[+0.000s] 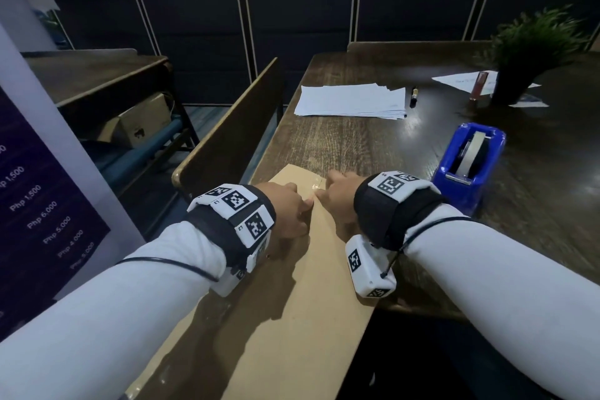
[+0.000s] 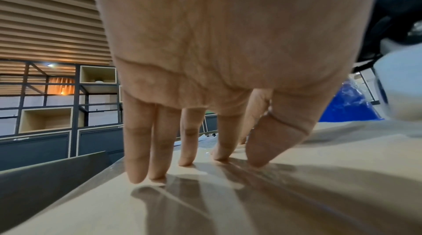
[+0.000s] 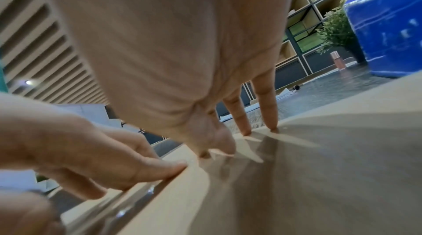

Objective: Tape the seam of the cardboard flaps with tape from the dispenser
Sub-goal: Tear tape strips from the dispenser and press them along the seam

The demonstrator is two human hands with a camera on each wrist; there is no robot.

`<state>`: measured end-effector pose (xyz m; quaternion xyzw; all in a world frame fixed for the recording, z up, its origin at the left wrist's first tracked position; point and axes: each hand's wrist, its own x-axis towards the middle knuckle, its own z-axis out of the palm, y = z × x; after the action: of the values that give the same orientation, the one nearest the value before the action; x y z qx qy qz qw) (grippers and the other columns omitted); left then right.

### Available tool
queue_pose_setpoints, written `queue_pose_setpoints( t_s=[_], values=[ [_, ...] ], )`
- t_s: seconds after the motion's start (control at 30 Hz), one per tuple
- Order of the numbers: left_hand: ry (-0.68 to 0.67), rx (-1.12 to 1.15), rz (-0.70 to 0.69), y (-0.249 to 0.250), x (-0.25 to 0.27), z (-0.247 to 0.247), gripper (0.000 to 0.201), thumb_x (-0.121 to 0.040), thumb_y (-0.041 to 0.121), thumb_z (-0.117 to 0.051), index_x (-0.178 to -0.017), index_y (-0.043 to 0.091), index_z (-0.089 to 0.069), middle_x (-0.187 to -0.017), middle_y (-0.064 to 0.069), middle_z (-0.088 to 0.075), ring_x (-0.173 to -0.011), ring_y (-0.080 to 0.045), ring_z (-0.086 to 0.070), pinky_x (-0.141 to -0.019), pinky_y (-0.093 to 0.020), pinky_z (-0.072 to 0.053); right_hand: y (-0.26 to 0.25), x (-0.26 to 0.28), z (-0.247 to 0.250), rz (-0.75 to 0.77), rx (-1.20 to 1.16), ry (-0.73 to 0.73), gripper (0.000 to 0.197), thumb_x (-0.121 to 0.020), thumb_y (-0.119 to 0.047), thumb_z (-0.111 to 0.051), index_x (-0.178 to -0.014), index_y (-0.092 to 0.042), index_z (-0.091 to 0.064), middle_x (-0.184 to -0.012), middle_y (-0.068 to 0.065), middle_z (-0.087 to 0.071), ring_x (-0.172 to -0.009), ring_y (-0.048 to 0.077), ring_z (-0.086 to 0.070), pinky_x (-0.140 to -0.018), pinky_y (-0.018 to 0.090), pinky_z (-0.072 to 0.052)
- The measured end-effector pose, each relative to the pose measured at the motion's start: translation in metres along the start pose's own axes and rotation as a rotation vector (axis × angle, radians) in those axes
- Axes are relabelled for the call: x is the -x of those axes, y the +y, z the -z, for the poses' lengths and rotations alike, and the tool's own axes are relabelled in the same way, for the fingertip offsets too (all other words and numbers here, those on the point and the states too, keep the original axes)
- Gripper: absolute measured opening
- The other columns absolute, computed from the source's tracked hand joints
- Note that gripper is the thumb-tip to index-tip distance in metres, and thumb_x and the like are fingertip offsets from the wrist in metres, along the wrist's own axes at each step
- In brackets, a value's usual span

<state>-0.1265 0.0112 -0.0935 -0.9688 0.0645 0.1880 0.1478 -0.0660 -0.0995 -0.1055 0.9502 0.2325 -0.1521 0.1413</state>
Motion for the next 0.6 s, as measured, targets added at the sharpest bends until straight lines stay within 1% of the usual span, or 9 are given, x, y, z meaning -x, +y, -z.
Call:
queue_pose_setpoints(
  t_s=[0.03, 0.07, 0.13, 0.23, 0.3, 0.4, 0.43, 0.53, 0.6],
  values=[
    [0.007, 0.014, -0.006, -0.001, 0.001, -0.001, 0.06, -0.094, 0.043, -0.04, -0.15, 0.032, -0.022, -0.14, -0.007, -0.039, -0.119, -0.029, -0.05, -0.097, -0.039, -0.045, 0.001, -0.001, -0.002, -0.014, -0.033, 0.022, 0.048, -0.097, -0.04, -0.041, -0.14, -0.018, -0.035, -0.139, 0.01, -0.037, -0.128, 0.033, -0.038, -0.1, 0.046, -0.035],
    [0.015, 0.027, -0.015, -0.001, 0.002, -0.001, 0.06, -0.094, 0.042, -0.04, -0.15, 0.031, -0.023, -0.14, -0.006, -0.039, -0.12, -0.028, -0.049, -0.098, -0.038, -0.045, 0.002, -0.003, -0.004, -0.021, -0.04, 0.027, 0.049, -0.097, -0.039, -0.043, -0.139, -0.016, -0.035, -0.141, 0.011, -0.036, -0.129, 0.033, -0.037, -0.101, 0.046, -0.034],
    [0.021, 0.048, -0.029, -0.003, 0.005, -0.002, 0.059, -0.095, 0.04, -0.041, -0.15, 0.029, -0.023, -0.141, -0.006, -0.039, -0.123, -0.027, -0.047, -0.098, -0.036, -0.043, 0.004, -0.006, -0.003, -0.023, -0.092, 0.009, 0.059, -0.093, -0.032, -0.054, -0.145, -0.013, -0.032, -0.148, 0.013, -0.031, -0.134, 0.034, -0.033, -0.105, 0.045, -0.031],
    [0.031, 0.069, -0.048, -0.005, 0.006, -0.001, 0.057, -0.095, 0.039, -0.042, -0.149, 0.029, -0.027, -0.137, -0.006, -0.043, -0.121, -0.026, -0.048, -0.097, -0.035, -0.043, 0.005, -0.004, 0.002, -0.012, -0.16, -0.015, 0.066, -0.091, -0.026, -0.058, -0.148, -0.011, -0.028, -0.151, 0.013, -0.029, -0.136, 0.034, -0.032, -0.107, 0.042, -0.031],
    [0.026, 0.088, -0.054, -0.007, 0.006, 0.002, 0.054, -0.095, 0.038, -0.042, -0.148, 0.029, -0.032, -0.133, -0.006, -0.048, -0.118, -0.025, -0.05, -0.097, -0.037, -0.044, 0.005, -0.002, 0.004, -0.028, -0.085, -0.045, 0.065, -0.092, -0.022, -0.053, -0.15, -0.013, -0.024, -0.15, 0.01, -0.029, -0.136, 0.033, -0.033, -0.106, 0.043, -0.033],
    [0.028, 0.131, -0.046, -0.01, 0.004, 0.006, 0.055, -0.093, 0.037, -0.047, -0.146, 0.032, -0.035, -0.131, -0.005, -0.051, -0.116, -0.026, -0.053, -0.097, -0.04, -0.046, 0.006, 0.007, 0.009, 0.059, 0.047, -0.024, 0.051, -0.1, -0.019, -0.04, -0.149, -0.012, -0.026, -0.141, 0.007, -0.031, -0.138, 0.029, -0.029, -0.105, 0.038, -0.033],
    [0.035, 0.14, -0.036, -0.01, 0.004, 0.007, 0.056, -0.091, 0.037, -0.05, -0.145, 0.035, -0.033, -0.13, -0.004, -0.05, -0.114, -0.025, -0.054, -0.094, -0.039, -0.048, 0.008, 0.006, 0.01, 0.066, 0.052, -0.021, 0.051, -0.101, -0.019, -0.04, -0.15, -0.014, -0.025, -0.144, 0.007, -0.03, -0.138, 0.029, -0.029, -0.105, 0.039, -0.033],
    [0.038, 0.094, -0.004, -0.006, 0.002, 0.006, 0.061, -0.09, 0.044, -0.05, -0.146, 0.044, -0.025, -0.128, -0.002, -0.045, -0.108, -0.025, -0.054, -0.086, -0.035, -0.049, 0.011, 0.002, 0.008, 0.058, -0.062, -0.057, 0.063, -0.095, -0.02, -0.053, -0.151, -0.015, -0.024, -0.152, 0.012, -0.026, -0.139, 0.032, -0.028, -0.107, 0.041, -0.031],
    [0.028, 0.056, 0.008, -0.002, 0.0, 0.006, 0.059, -0.091, 0.048, -0.047, -0.146, 0.043, -0.027, -0.13, -0.002, -0.043, -0.111, -0.027, -0.053, -0.087, -0.036, -0.048, 0.007, -0.001, 0.007, 0.055, -0.047, -0.074, 0.066, -0.093, -0.024, -0.055, -0.15, -0.013, -0.025, -0.152, 0.015, -0.028, -0.138, 0.034, -0.031, -0.107, 0.043, -0.031]
  ],
)
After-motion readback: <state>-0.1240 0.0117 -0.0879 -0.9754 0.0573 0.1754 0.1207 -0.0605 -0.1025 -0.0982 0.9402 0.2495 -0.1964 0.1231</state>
